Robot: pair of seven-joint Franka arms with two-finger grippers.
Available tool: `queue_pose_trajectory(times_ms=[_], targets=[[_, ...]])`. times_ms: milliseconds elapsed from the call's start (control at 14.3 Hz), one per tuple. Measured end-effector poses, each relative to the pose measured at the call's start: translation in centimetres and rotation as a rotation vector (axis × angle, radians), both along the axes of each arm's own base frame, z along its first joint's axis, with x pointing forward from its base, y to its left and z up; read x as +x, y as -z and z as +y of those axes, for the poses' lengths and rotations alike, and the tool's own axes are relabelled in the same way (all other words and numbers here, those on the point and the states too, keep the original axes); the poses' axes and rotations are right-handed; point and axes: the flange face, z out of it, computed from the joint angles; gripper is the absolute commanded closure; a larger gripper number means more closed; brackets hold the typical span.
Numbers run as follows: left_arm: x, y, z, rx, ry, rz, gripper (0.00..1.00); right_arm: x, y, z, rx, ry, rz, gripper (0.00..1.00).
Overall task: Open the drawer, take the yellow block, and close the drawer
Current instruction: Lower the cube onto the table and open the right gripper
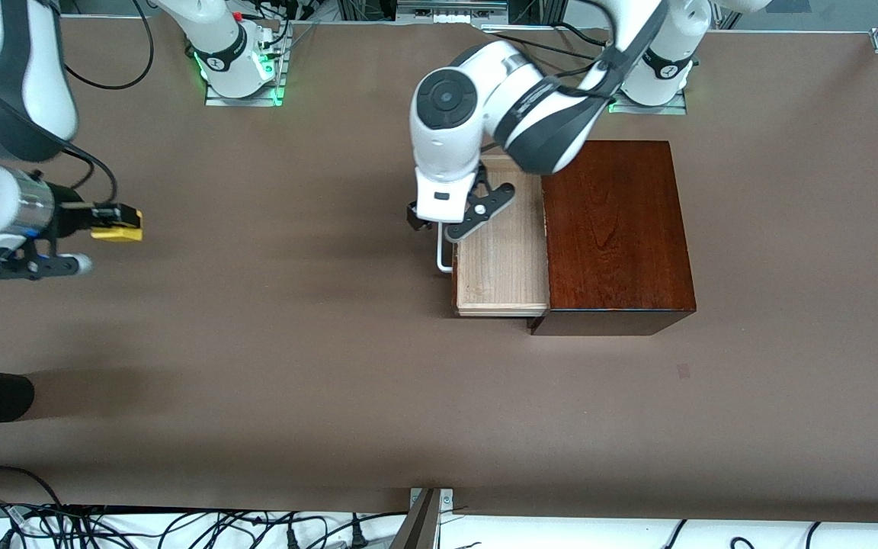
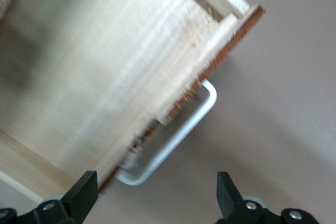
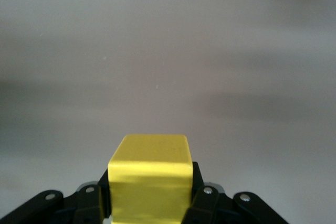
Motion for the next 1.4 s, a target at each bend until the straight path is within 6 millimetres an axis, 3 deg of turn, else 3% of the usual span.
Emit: queue_pose_trajectory(times_ms=[70,140,210,280,350,701,1051,1262,1332,1402], targets=[[-0.4,1.3,-1.4,-0.007,-0.035,-0.003,0.00,-0.2,2.8,0.7,0.005,-0.011,-0.012,0.90],[-0.9,2.7,-2.7,-0.017,-0.069,-0.007,0.19,-0.6,5.5,1.5,0.008,-0.024,-0.017,0.90],[-1.4,4.1,-3.9,-0.025,-0.097,-0.010,0.52,-1.0,8.2,2.2,0.009,-0.034,-0.012,0.90],[-1.9,5.1,-4.7,-0.029,-0.109,-0.009,0.92,-1.2,10.6,2.6,0.008,-0.041,0.000,0.90],[-2.2,5.8,-5.2,-0.029,-0.113,-0.007,1.00,-1.3,12.5,2.7,0.005,-0.043,0.015,0.90],[-2.2,6.4,-5.4,-0.019,-0.175,-0.001,1.00,-1.3,20.1,2.7,0.001,0.028,0.096,0.90],[-1.9,8.4,-4.9,0.029,-0.299,0.023,1.00,-1.1,23.5,2.9,-0.019,0.137,0.101,0.89],[-1.5,9.3,-4.4,0.055,-0.305,0.028,1.00,-1.1,24.2,2.8,-0.023,0.145,0.101,0.77],[-1.5,9.4,-4.1,0.073,-0.300,0.022,1.00,-1.1,24.4,2.7,-0.023,0.146,0.103,0.69],[-1.4,9.5,-3.9,0.090,-0.292,0.012,1.00,-1.1,24.5,2.7,-0.024,0.148,0.103,0.45]])
